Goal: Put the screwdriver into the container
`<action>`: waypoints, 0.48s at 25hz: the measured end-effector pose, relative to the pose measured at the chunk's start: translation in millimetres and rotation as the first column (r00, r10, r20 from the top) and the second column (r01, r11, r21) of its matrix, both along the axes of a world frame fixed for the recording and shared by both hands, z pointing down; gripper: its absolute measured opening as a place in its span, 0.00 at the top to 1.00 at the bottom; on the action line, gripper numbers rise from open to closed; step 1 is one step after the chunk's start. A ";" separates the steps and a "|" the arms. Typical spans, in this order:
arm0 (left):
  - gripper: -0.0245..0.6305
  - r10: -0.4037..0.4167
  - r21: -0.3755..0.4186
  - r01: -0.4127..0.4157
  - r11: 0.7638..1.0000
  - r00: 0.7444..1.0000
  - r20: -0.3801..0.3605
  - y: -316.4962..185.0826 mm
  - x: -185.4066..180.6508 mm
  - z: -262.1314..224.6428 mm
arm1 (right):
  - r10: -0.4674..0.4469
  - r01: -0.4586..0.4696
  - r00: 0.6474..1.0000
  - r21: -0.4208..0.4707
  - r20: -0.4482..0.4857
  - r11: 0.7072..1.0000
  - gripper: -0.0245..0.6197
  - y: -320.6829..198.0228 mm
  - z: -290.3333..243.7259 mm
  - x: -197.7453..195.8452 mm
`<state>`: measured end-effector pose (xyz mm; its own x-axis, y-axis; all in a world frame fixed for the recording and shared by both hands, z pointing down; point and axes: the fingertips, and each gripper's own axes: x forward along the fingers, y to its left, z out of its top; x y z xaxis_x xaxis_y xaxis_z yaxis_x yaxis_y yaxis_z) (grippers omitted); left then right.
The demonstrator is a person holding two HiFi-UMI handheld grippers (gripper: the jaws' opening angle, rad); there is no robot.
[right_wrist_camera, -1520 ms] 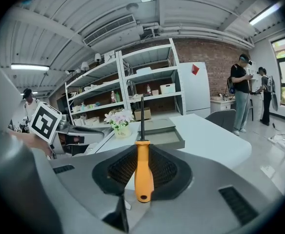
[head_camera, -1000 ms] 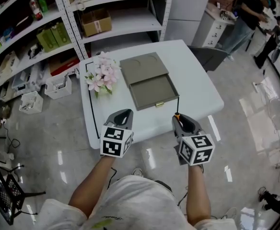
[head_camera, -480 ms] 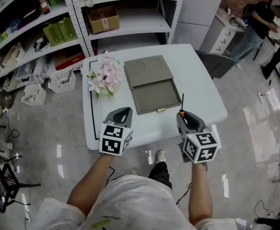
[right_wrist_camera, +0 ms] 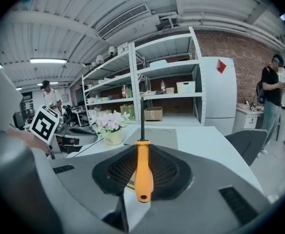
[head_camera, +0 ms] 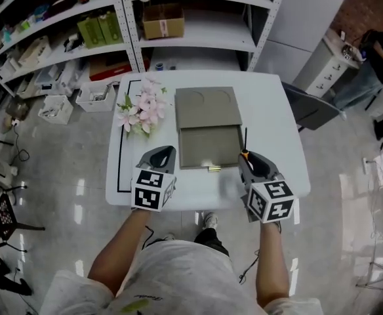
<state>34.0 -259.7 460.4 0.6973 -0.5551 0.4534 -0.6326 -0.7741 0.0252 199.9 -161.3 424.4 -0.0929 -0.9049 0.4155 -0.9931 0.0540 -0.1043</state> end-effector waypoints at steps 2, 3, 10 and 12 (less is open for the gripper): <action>0.95 -0.024 0.000 0.024 1.000 1.000 0.003 -5.1 5.7 1.1 | -0.036 0.036 0.999 -0.006 0.001 0.999 0.85 -10.3 2.0 5.8; 0.95 -0.034 0.000 0.034 0.999 0.999 0.003 -7.2 9.3 1.6 | -0.058 0.058 0.998 -0.012 -0.002 0.998 0.85 -15.2 3.2 8.6; 0.95 -0.087 0.004 0.087 0.996 0.996 0.020 -14.6 29.3 6.4 | -0.252 0.248 0.967 -0.077 -0.044 0.966 0.85 -46.4 11.2 12.8; 0.95 -0.099 0.004 0.099 0.995 0.995 0.029 -15.3 31.9 10.0 | -0.309 0.303 0.949 -0.099 -0.057 0.948 0.85 -53.7 15.4 10.9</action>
